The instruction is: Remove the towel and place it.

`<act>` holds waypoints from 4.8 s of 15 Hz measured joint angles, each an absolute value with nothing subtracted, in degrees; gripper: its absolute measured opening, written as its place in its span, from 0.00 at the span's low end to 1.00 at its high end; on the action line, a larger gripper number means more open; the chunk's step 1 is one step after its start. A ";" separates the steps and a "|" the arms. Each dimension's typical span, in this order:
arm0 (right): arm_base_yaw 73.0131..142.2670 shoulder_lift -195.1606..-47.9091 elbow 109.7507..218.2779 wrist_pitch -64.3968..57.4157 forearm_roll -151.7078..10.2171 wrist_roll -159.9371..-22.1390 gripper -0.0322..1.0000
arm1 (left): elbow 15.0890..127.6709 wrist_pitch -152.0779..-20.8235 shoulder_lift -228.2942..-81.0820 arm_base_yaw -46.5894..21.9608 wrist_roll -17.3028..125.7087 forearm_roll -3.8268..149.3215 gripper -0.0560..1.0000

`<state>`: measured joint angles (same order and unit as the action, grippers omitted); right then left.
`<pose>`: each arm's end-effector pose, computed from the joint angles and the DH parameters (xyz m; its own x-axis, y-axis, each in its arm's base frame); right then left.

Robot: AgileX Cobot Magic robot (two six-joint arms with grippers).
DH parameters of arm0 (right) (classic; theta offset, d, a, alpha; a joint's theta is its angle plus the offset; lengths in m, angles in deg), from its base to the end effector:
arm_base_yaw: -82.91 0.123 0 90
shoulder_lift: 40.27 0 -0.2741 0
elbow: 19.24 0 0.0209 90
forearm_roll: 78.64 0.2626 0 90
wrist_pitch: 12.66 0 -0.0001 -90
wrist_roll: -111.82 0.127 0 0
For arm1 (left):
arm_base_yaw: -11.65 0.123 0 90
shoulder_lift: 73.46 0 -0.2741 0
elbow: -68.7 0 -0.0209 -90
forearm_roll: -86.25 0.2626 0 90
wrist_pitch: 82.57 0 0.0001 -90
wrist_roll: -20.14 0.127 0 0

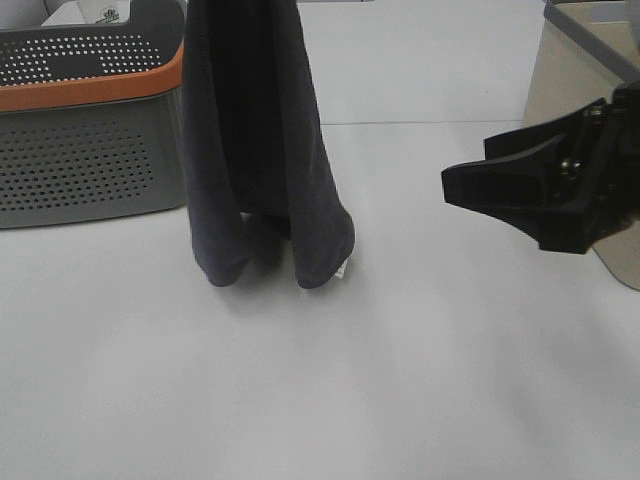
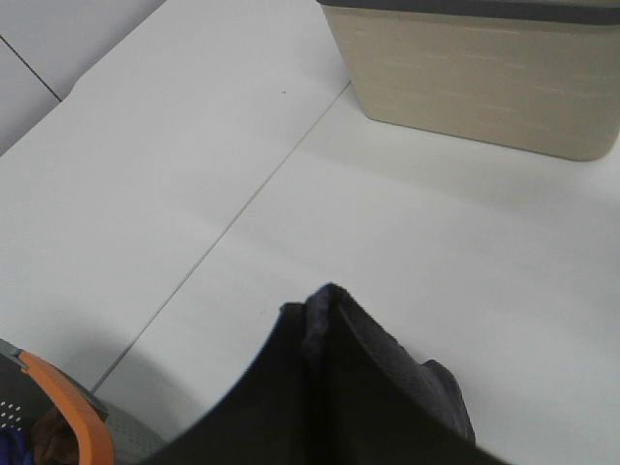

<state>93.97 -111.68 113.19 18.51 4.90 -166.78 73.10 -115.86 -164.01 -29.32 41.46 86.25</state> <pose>0.2268 0.1110 0.2147 -0.3482 -0.3109 -0.8844 -0.7133 0.7000 0.0347 0.2822 -0.2451 0.3731 -0.1073 0.5747 -0.8113 0.7457 0.5862 0.3166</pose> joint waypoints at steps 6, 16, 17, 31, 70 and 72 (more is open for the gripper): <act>93.97 -130.07 113.30 26.25 20.48 -212.90 0.61 | 73.10 -117.52 -162.86 -29.37 44.95 88.82 0.05; 93.97 -157.40 129.00 35.64 21.05 -215.20 0.61 | 73.10 -117.63 -162.86 -29.43 47.82 89.11 0.05; 93.97 -159.29 130.15 36.33 21.05 -215.20 0.61 | 73.10 -117.63 -162.86 -29.43 47.82 89.11 0.05; 98.44 -166.97 134.79 36.85 21.23 -211.53 0.05 | 73.10 -117.80 -162.86 -29.43 47.82 86.25 0.05; 98.44 -134.43 140.58 0.41 -58.47 -137.39 0.05 | 47.83 -29.57 -183.55 -17.46 21.58 89.05 0.05; 98.44 -139.18 140.58 -8.25 -58.47 -137.39 0.05 | 50.46 -26.70 -188.87 -15.68 24.10 89.34 0.05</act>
